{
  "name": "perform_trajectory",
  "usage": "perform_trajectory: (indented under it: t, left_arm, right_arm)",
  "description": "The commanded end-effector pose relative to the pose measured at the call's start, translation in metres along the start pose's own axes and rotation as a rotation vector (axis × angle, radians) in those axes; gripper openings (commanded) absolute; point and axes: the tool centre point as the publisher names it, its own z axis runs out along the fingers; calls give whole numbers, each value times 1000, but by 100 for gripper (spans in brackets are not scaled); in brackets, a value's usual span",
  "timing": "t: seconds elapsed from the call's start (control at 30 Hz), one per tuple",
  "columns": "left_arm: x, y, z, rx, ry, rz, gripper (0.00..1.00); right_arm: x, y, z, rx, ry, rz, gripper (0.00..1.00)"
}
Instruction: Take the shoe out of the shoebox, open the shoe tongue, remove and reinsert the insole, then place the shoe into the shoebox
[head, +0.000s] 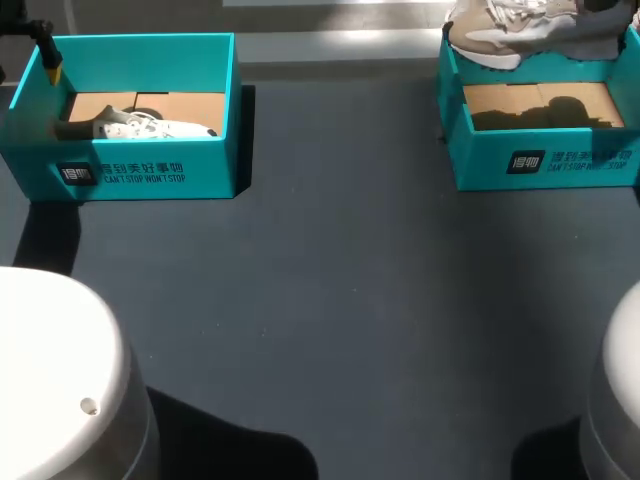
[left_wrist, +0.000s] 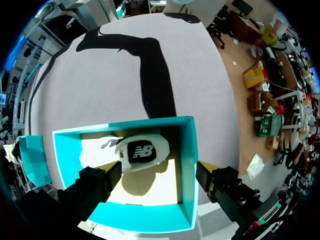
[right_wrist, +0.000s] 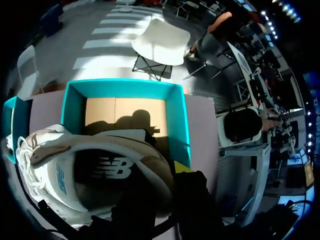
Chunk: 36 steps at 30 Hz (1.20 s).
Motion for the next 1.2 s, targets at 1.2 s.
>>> perform_trajectory:
  t: [1.2]
  left_arm:
    - [0,-1,0,-3,2,0,100]
  right_arm:
    - [139,-156,-82,-102,-11,83,0]
